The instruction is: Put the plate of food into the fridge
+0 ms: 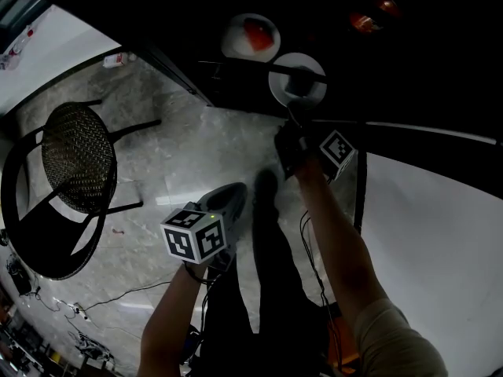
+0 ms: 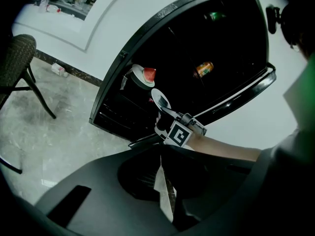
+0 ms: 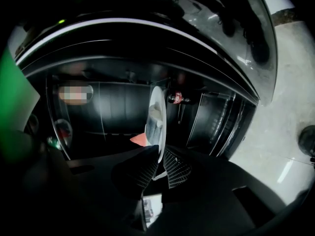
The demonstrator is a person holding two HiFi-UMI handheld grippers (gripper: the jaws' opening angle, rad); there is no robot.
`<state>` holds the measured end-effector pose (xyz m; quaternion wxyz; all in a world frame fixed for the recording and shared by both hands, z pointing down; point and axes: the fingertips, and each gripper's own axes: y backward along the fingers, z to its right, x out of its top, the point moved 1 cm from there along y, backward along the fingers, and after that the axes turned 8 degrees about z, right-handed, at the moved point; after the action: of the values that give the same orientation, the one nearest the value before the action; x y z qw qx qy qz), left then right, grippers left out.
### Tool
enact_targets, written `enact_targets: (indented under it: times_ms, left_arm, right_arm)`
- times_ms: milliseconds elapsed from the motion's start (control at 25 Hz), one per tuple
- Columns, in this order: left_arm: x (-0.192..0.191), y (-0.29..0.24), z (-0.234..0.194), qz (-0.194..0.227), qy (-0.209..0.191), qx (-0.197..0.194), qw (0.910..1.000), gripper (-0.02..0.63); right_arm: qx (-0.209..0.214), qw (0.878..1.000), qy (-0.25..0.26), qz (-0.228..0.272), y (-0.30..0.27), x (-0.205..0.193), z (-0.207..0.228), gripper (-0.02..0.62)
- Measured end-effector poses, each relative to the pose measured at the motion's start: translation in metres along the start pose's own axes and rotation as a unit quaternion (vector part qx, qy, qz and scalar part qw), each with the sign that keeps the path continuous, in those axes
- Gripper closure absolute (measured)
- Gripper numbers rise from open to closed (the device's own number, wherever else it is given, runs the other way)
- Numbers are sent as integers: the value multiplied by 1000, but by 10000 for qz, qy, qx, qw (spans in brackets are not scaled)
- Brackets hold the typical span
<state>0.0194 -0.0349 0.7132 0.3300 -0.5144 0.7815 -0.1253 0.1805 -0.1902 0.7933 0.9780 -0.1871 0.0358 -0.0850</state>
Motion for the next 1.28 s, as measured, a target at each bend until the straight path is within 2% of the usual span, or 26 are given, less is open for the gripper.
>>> enact_targets:
  times_ms: [80, 240, 360, 440, 560, 640, 800, 920, 1040, 1120, 1280]
  left_arm:
    - [-2, -1, -1, -41, -49, 12, 10000, 594]
    - [-2, -2, 1, -191, -437, 37, 9989, 594]
    - [2, 1, -2, -73, -341, 72, 9994, 594]
    - [2, 4, -5, -48, -314, 111, 9994, 594]
    - [2, 8, -10, -19, -329, 214, 9992, 594]
    - [1, 9, -13, -6, -278, 223, 9994, 594]
    - [-3, 9, -14, -53, -328, 196, 9993, 594]
    - [-5, 10, -14, -55, -300, 196, 9993, 594]
    - [-6, 11, -16, -51, -275, 209, 9994, 594]
    - [-6, 12, -15, -47, -266, 206, 9994, 594]
    - [-7, 12, -19, -46, -242, 224, 9994, 594]
  right_arm:
    - [-12, 10000, 15, 44, -3, 2, 1, 555]
    - [-12, 9999, 69, 78, -6, 4, -2, 554]
    - [36, 9996, 278, -30, -5, 4, -2, 554]
    - [133, 9983, 544, -171, 0, 3, -3, 554]
    - [131, 9901, 1299, -514, 10, -7, -8, 554]
    - [-42, 9739, 2092, -885, 10, -16, -4, 554]
    - [-632, 9145, 3748, -1389, 4, -26, 10, 555]
    - [-719, 8747, 4560, -1478, -2, -29, 6, 560]
    - [-856, 8399, 5153, -1473, -8, -28, 3, 561]
    - [-939, 8272, 5353, -1427, -11, -25, 2, 563]
    - [-1014, 8220, 5436, -1362, -14, -21, -1, 562]
